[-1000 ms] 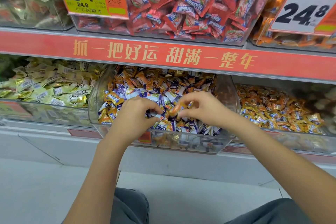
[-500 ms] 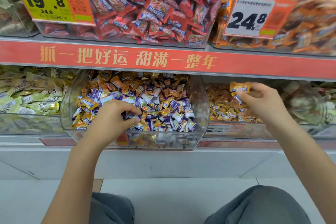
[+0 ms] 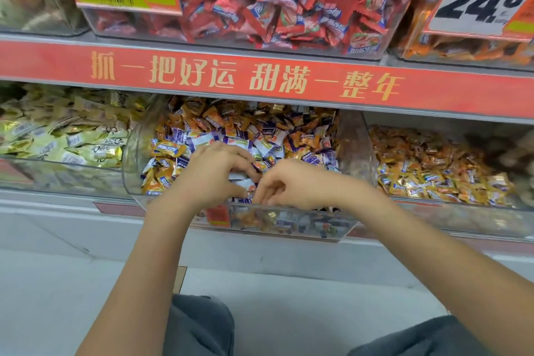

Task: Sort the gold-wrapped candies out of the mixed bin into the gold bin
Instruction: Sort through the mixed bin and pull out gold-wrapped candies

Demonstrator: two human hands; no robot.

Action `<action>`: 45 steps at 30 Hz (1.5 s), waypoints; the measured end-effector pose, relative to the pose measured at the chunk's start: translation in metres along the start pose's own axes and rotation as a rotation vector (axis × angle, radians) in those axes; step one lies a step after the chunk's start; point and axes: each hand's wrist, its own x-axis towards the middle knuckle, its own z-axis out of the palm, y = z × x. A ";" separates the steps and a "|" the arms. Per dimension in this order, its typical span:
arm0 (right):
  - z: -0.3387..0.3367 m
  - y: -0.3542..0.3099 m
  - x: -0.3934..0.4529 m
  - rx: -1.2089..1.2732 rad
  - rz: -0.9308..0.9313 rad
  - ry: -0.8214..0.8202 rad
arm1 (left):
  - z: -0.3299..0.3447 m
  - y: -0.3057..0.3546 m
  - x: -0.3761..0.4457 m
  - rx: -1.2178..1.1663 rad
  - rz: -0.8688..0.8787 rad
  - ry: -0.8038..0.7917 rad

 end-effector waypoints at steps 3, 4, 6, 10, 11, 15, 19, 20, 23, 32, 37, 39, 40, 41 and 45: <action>0.000 0.005 0.015 -0.043 0.000 -0.120 | 0.001 -0.008 0.000 -0.030 0.024 0.100; 0.001 0.003 0.015 -0.065 -0.014 -0.124 | 0.001 -0.010 0.000 -0.024 0.015 0.127; 0.001 -0.002 0.011 -0.087 -0.010 -0.177 | 0.001 -0.012 0.000 -0.007 0.013 0.163; 0.004 -0.005 0.000 -0.019 0.133 -0.365 | 0.000 -0.015 -0.005 -0.062 0.018 0.175; 0.005 -0.005 -0.001 -0.003 0.151 -0.351 | -0.001 -0.015 -0.006 -0.076 0.020 0.172; 0.015 -0.007 -0.003 0.069 0.174 -0.259 | -0.001 -0.015 -0.008 -0.100 0.036 0.153; 0.009 -0.013 -0.004 0.248 0.247 -0.314 | 0.000 -0.016 -0.008 -0.104 0.028 0.134; 0.007 -0.015 -0.002 0.235 0.260 -0.350 | 0.000 -0.016 -0.008 -0.101 0.027 0.135; 0.004 -0.019 0.006 0.124 0.275 -0.450 | 0.000 -0.015 -0.008 -0.100 0.032 0.142; -0.014 -0.005 -0.010 0.142 0.149 -0.379 | -0.002 -0.014 -0.009 -0.069 0.018 0.118; -0.017 -0.005 -0.005 0.015 0.162 -0.372 | -0.003 -0.012 -0.009 -0.043 0.008 0.101; -0.018 -0.005 -0.006 -0.026 0.187 -0.380 | -0.003 -0.012 -0.009 -0.041 0.008 0.099; -0.017 -0.006 -0.007 -0.053 0.189 -0.380 | -0.002 -0.012 -0.009 -0.041 0.007 0.099; -0.015 -0.007 -0.007 -0.082 0.185 -0.380 | -0.002 -0.012 -0.009 -0.040 0.008 0.099; -0.007 -0.007 -0.007 -0.029 0.164 -0.390 | -0.002 -0.011 -0.009 -0.031 0.013 0.102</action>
